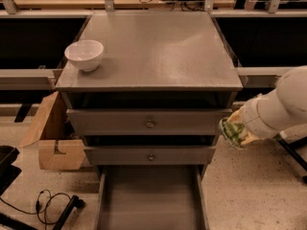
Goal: Pick green jalapeno chip bag from bottom drawer and place on counter
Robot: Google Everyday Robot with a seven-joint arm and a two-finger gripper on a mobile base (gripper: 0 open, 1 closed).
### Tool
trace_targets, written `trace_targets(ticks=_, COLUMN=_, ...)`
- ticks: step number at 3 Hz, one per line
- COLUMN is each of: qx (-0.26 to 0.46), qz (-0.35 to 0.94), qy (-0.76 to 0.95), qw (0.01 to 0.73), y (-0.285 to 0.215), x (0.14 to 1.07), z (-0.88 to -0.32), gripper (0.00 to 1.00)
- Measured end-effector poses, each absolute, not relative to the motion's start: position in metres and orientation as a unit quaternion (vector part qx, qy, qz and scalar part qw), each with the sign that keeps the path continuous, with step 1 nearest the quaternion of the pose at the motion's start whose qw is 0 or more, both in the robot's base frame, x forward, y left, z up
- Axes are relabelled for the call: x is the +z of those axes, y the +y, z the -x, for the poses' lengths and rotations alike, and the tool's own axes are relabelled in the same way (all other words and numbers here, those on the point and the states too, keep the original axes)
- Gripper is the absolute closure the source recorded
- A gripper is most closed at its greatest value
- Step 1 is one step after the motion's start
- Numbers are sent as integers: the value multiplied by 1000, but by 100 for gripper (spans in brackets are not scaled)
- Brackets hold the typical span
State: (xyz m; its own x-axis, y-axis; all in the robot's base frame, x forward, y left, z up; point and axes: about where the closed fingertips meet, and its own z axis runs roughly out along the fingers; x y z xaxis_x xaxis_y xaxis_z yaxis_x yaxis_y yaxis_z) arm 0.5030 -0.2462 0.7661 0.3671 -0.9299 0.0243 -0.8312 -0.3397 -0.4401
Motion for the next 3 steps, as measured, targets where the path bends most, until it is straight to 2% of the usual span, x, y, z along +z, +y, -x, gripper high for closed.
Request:
trace_targets(ticks=2, qx=-155, qz=799, qy=544, qw=204, y=-249, x=792, z=-517, gripper=100)
trace_targets(ticks=3, qx=-232, qz=819, qy=485, qw=200, y=-218, x=852, z=-536, gripper=100)
